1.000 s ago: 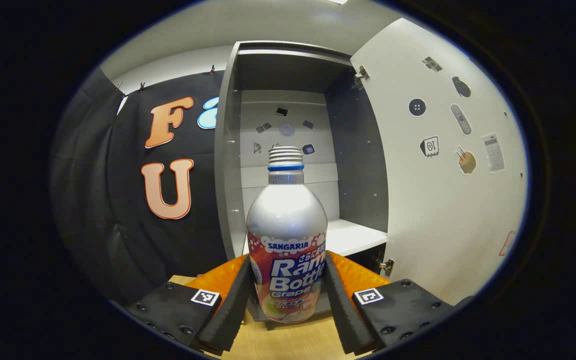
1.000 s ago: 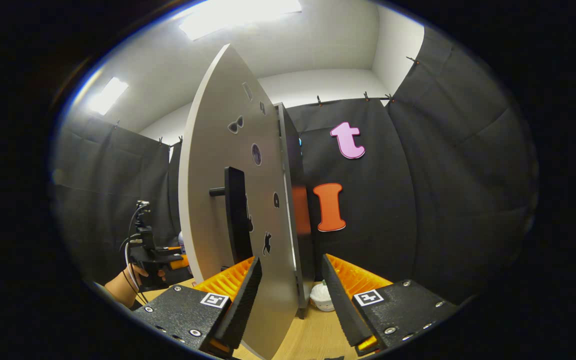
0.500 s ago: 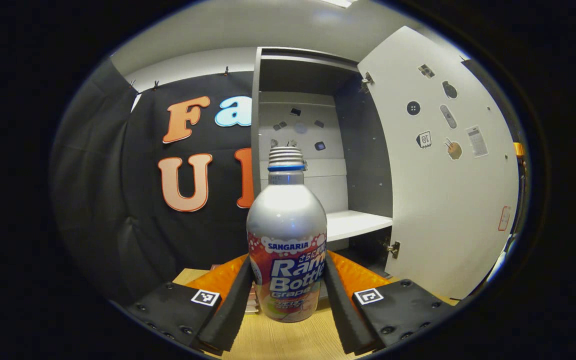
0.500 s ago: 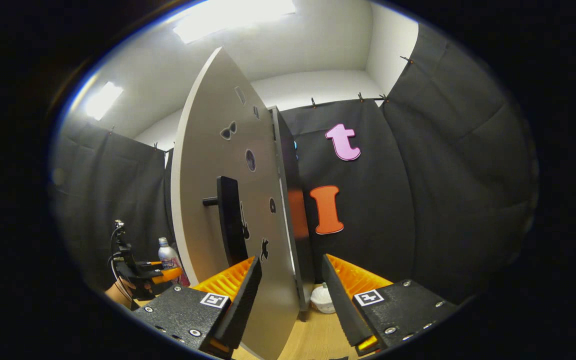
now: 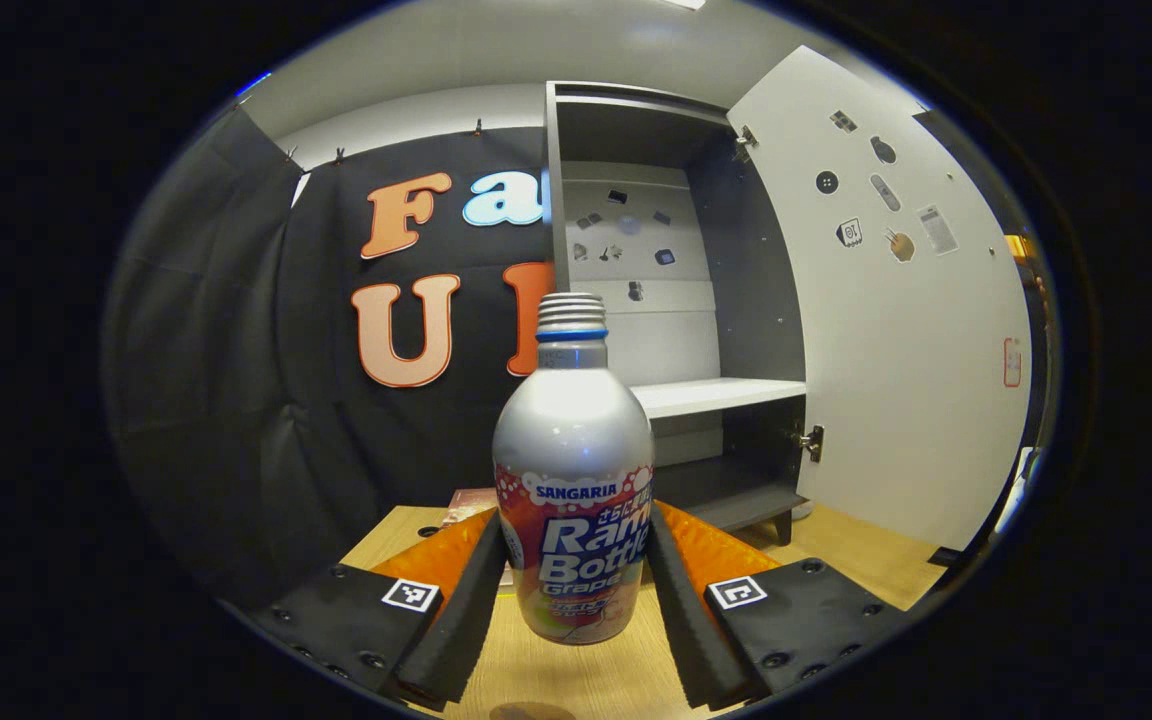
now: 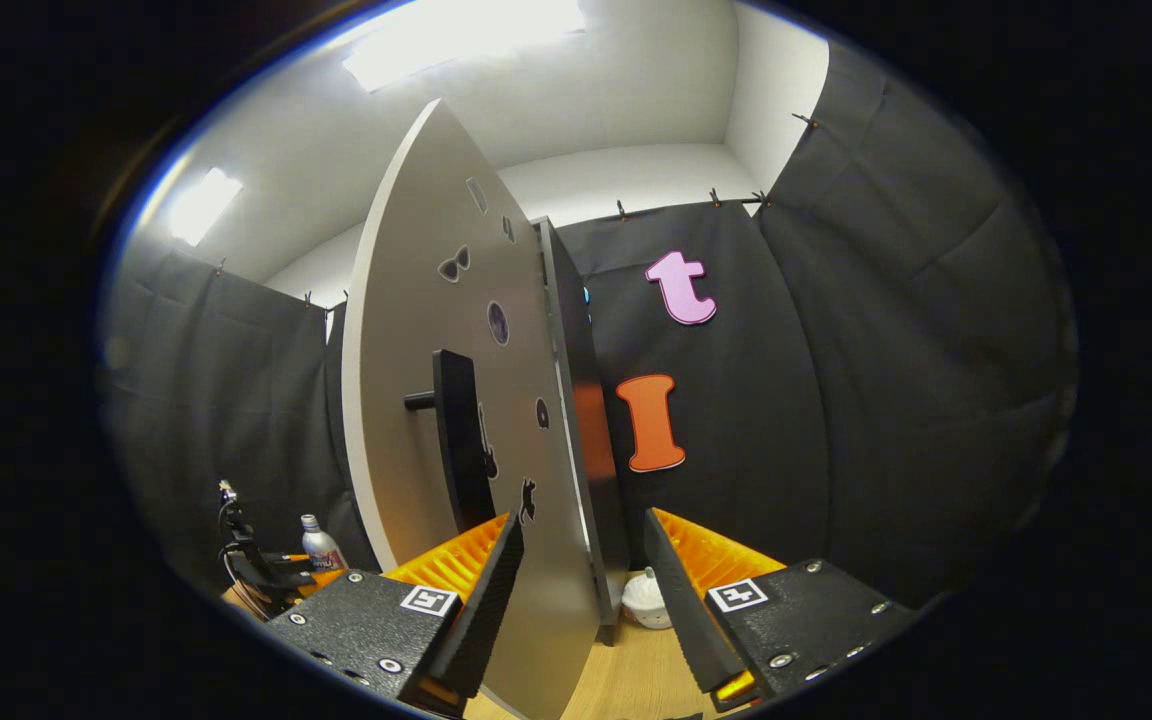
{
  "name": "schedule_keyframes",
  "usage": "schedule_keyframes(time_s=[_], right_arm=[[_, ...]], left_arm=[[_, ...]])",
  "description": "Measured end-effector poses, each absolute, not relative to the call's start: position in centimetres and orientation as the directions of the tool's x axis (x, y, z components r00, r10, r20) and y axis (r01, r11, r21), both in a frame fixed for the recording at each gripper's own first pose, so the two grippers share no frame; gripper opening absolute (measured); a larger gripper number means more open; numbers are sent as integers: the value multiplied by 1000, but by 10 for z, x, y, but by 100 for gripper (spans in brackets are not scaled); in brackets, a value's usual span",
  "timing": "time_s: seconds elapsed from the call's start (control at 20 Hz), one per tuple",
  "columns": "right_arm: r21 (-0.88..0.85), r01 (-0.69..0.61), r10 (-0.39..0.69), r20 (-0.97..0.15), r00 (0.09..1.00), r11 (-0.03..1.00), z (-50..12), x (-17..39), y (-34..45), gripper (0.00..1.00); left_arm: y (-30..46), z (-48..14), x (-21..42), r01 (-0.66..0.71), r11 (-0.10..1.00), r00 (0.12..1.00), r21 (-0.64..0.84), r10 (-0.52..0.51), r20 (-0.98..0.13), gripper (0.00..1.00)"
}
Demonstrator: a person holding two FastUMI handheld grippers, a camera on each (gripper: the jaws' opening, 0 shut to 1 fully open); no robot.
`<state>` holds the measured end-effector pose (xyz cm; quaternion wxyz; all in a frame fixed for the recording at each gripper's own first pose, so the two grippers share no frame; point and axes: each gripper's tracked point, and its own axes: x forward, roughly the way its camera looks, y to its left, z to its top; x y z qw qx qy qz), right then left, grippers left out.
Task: Open the cabinet door with the right hand, grasp the bottle in the cabinet with the left hand and place it on the coaster, then close the cabinet door with the right hand.
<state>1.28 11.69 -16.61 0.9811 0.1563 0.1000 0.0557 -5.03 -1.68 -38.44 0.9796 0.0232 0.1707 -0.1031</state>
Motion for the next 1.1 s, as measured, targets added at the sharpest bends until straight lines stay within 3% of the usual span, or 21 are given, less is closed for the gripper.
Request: schedule_keyframes(time_s=[0.1, 0.2, 1.1], right_arm=[[314, -71, 133, -180, 975, 947, -167, 14, 116, 72], [313, -60, 120, -175, 977, 948, -167, 14, 114, 77], [328, -18, 81, -180, 980, 945, -182, 26, 111, 78]], left_arm=[[-9, -393, -58, 202, 979, 922, -3, -191, -338, 83], [1, -404, -65, 185, 983, 923, -24, -182, -338, 83], [61, -507, -140, 82, 996, 917, 30, -64, -394, 83]])
